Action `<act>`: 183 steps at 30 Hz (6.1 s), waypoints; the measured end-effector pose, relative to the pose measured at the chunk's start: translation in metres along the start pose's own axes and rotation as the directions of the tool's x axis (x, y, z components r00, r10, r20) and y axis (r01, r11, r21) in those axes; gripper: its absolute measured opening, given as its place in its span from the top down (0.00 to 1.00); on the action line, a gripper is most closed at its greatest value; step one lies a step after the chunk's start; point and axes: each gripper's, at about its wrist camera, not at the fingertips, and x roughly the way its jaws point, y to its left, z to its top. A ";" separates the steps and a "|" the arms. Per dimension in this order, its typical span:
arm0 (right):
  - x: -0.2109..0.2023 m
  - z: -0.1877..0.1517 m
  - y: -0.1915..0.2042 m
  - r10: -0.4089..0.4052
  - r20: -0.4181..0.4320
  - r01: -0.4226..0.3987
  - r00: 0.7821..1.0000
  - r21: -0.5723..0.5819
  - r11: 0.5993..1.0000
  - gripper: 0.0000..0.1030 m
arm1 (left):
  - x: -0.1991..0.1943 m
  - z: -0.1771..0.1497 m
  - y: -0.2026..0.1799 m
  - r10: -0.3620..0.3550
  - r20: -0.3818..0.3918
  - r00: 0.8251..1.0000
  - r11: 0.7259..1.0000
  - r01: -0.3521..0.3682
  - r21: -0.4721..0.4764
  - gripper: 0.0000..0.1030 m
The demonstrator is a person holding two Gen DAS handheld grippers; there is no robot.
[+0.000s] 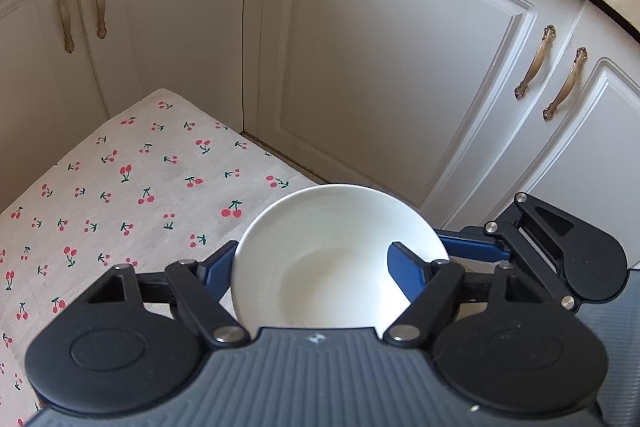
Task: Organize plates and bowls
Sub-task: 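Lift the nested bowls with the left tool and carry them toward the plate stack, then lower the nested bowls onto the tablecloth beside the plates and open the left tool, then grasp the nested bowls from opposite sides with the left tool while the right tool grips too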
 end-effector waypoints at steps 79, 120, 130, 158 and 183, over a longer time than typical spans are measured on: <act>-0.185 -0.009 0.106 0.242 0.016 -0.238 0.970 -0.128 0.963 0.10 | -0.194 -0.149 -0.094 0.135 0.112 0.984 0.990 -0.130 -0.055 0.24; -0.170 -0.029 0.111 0.299 -0.078 -0.307 0.951 -0.110 0.945 0.09 | -0.179 -0.183 -0.093 0.117 0.105 0.988 0.992 -0.111 -0.060 0.24; -0.170 -0.031 0.105 0.319 -0.036 -0.321 0.947 -0.096 0.942 0.00 | -0.182 -0.185 -0.089 0.104 0.117 0.988 0.993 -0.097 -0.063 0.23; -0.191 -0.031 0.090 0.276 -0.003 -0.274 0.961 -0.112 0.955 0.00 | -0.218 -0.223 -0.060 0.150 0.165 0.975 0.977 -0.121 -0.174 0.15; -0.141 -0.073 0.095 0.277 -0.268 -0.340 0.923 -0.226 0.913 0.00 | -0.169 -0.256 -0.100 0.084 0.008 0.996 0.993 -0.084 0.078 0.08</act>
